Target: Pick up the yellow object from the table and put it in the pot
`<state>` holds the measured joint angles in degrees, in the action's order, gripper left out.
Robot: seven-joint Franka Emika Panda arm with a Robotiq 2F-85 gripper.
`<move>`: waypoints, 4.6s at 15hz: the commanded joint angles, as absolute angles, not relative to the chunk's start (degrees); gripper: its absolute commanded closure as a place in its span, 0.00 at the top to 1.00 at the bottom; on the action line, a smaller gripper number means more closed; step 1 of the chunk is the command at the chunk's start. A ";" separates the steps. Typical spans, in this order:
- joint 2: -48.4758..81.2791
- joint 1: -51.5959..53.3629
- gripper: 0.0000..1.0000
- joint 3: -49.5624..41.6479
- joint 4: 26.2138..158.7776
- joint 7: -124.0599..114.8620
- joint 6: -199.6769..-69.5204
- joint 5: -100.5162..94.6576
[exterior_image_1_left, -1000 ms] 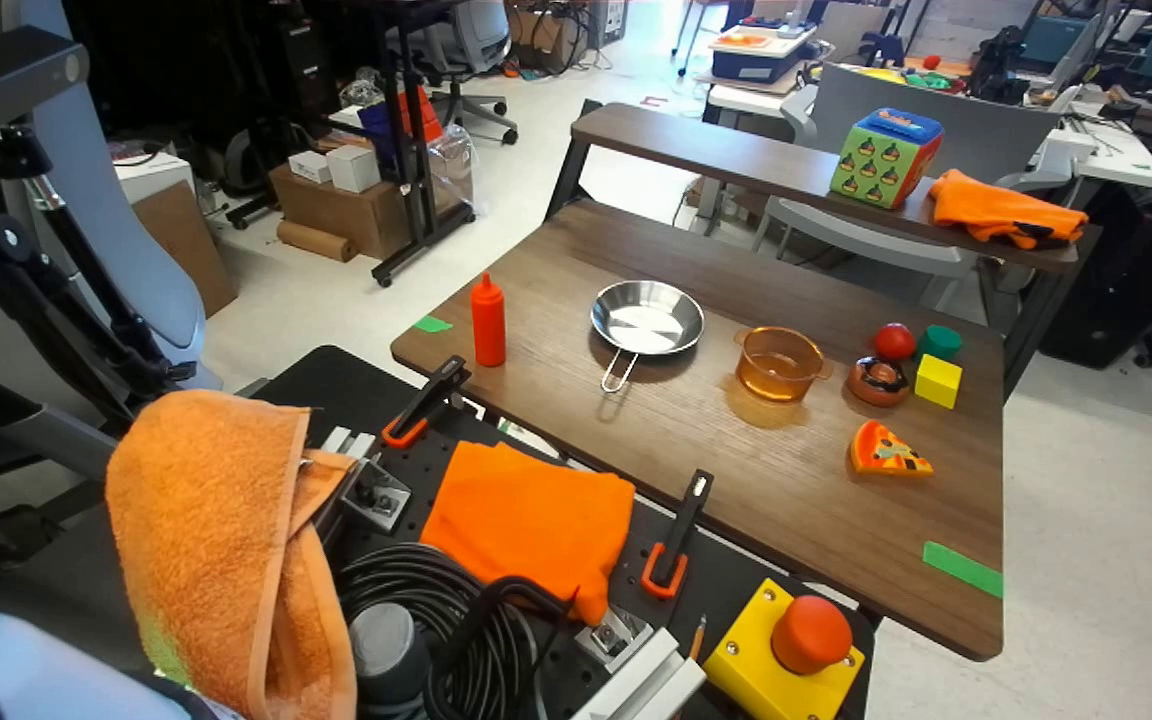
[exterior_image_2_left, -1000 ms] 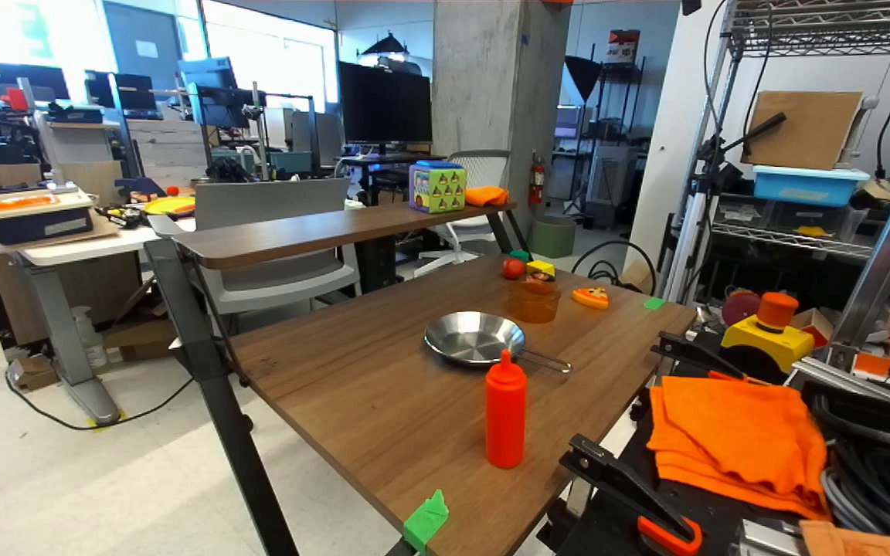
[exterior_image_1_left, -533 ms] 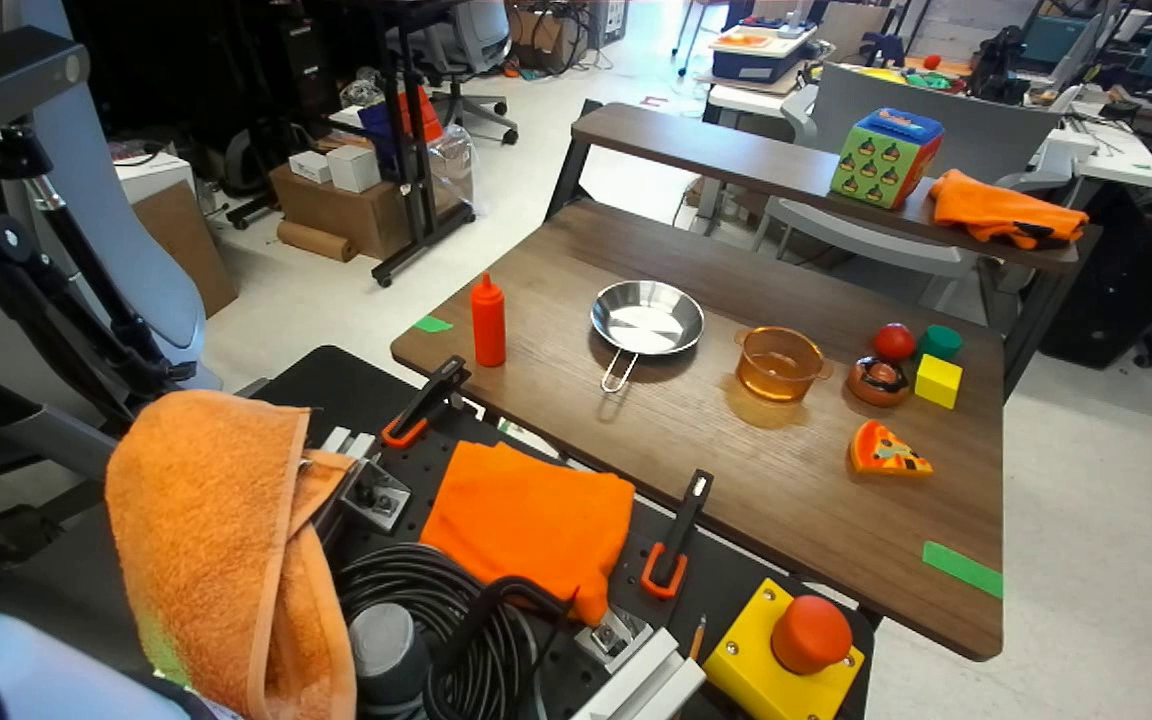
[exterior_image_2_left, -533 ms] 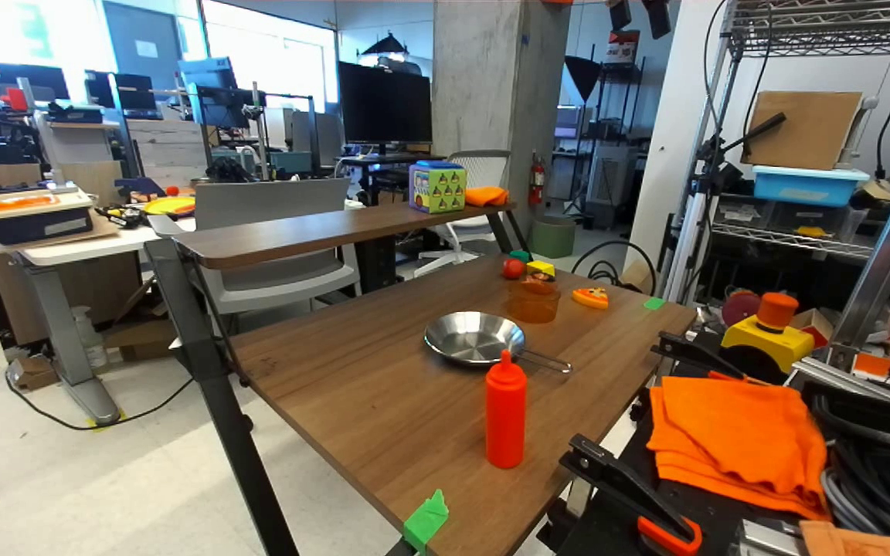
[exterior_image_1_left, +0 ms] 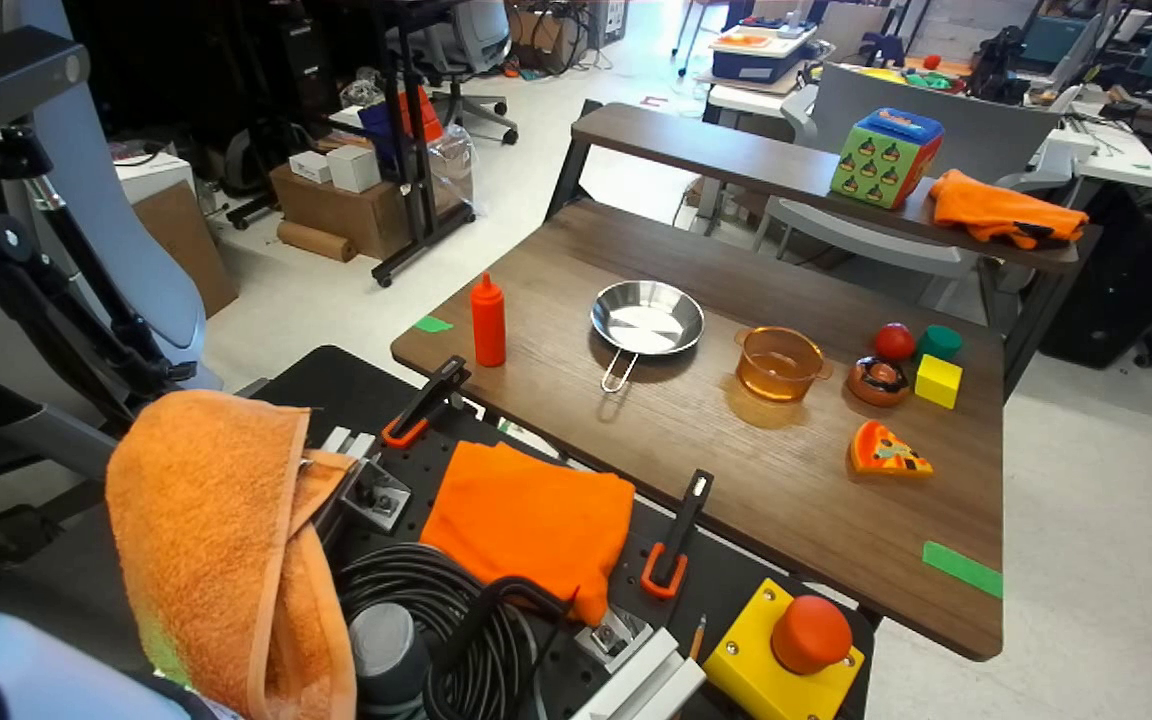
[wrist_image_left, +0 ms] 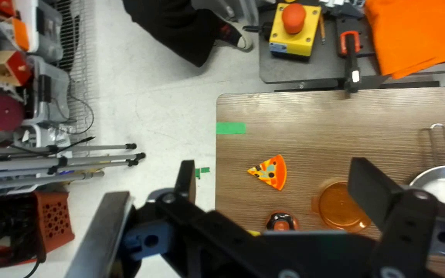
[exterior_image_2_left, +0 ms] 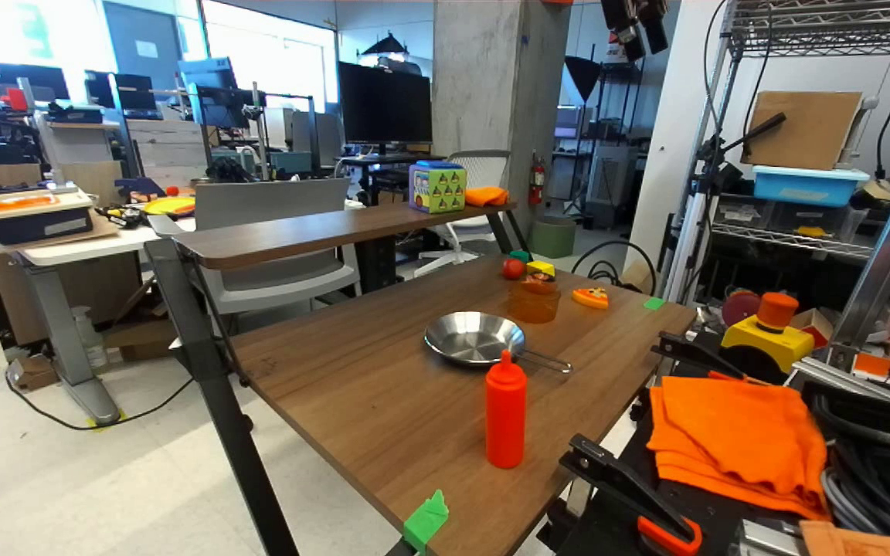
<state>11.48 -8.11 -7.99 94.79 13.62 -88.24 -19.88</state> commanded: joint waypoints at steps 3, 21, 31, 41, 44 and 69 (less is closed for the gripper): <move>7.21 -8.65 1.00 -7.60 101.85 13.89 -95.79 -18.94; 10.38 -15.86 1.00 -14.89 91.53 -8.36 -86.27 4.00; 21.41 -18.50 1.00 -14.88 77.17 -15.57 -80.64 18.44; 29.49 -15.97 1.00 -13.39 70.27 -21.91 -80.99 12.95; 31.15 -15.29 1.00 -13.07 69.39 -21.23 -80.79 10.84; 21.50 -12.26 1.00 -12.73 84.93 -15.43 -100.70 2.17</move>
<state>21.33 -11.30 -12.63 85.27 -14.40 -101.19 1.76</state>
